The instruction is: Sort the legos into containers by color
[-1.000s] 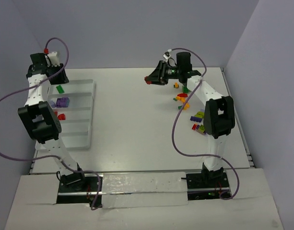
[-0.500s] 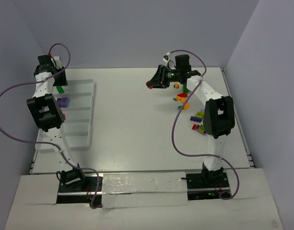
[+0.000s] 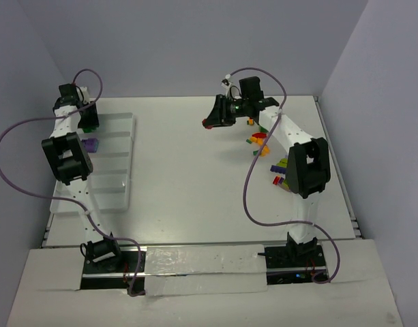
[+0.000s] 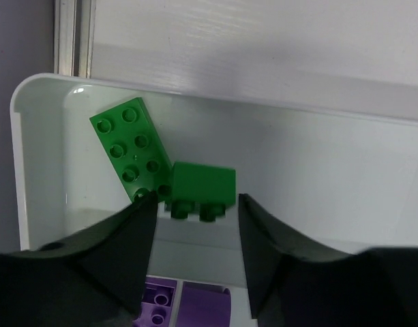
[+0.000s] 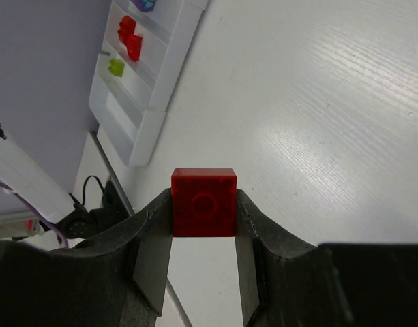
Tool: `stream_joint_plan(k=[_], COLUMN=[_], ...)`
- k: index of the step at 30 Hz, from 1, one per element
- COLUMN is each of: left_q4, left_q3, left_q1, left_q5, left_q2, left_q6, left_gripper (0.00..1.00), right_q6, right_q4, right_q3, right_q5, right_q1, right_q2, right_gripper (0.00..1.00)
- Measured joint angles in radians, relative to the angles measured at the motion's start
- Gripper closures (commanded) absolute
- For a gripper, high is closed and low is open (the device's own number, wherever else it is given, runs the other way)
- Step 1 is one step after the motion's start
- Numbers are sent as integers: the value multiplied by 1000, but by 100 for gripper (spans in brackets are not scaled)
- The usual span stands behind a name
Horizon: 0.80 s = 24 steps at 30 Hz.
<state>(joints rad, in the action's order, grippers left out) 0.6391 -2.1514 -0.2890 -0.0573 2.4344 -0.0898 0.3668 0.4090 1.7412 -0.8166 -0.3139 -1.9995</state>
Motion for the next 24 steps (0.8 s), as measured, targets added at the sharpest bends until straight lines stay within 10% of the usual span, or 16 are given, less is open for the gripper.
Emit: stream_joint_plan(k=[10, 24], left_q4=[18, -144], left_q3=[-30, 776], left_q1=[0, 229], left_q5=[-70, -962], left_q2=[-34, -884], left_q6=[4, 311], left_gripper=[26, 25], right_q6=[-138, -432], right_q4=[57, 1], right_q3=[-6, -154], right_q5=[103, 251], right_q1=[-51, -255], right_q2=[42, 264], right_gripper=[100, 100])
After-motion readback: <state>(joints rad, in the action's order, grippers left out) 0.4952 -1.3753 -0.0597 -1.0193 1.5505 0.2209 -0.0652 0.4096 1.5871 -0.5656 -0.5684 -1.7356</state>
